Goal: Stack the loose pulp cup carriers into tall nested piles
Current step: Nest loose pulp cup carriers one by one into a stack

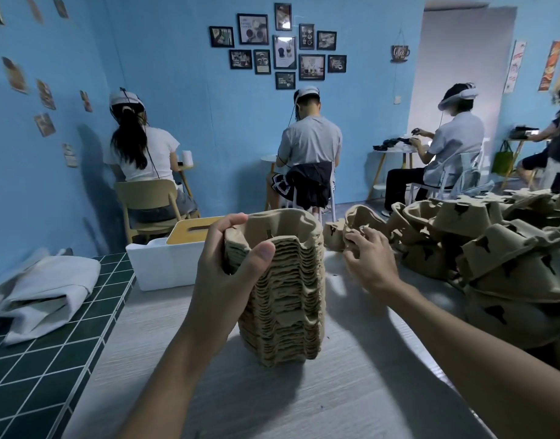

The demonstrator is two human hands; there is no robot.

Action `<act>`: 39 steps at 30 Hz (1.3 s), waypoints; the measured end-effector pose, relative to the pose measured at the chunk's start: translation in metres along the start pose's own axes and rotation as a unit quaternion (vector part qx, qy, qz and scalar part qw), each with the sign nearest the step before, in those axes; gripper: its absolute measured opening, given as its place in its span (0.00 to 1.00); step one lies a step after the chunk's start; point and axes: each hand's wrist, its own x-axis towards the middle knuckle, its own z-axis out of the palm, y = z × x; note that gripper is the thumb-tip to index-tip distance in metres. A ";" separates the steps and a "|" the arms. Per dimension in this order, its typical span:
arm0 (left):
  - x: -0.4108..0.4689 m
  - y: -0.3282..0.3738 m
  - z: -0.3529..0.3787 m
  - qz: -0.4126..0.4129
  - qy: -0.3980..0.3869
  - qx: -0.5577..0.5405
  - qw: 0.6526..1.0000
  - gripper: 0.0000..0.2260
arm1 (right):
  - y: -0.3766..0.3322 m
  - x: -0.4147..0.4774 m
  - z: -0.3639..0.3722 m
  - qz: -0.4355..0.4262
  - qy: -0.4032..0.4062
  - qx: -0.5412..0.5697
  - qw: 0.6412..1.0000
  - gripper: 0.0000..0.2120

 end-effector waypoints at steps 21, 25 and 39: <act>0.000 0.003 0.000 -0.005 -0.001 0.002 1.000 0.26 | -0.020 -0.054 -0.027 -0.137 0.186 0.167 0.959 0.18; -0.001 0.003 0.000 -0.003 -0.001 0.000 1.000 0.27 | -0.050 -0.059 -0.060 -0.166 0.257 0.254 0.918 0.16; 0.001 0.003 -0.001 -0.007 0.017 -0.019 1.000 0.37 | -0.117 -0.079 -0.106 -0.362 0.181 0.257 0.878 0.12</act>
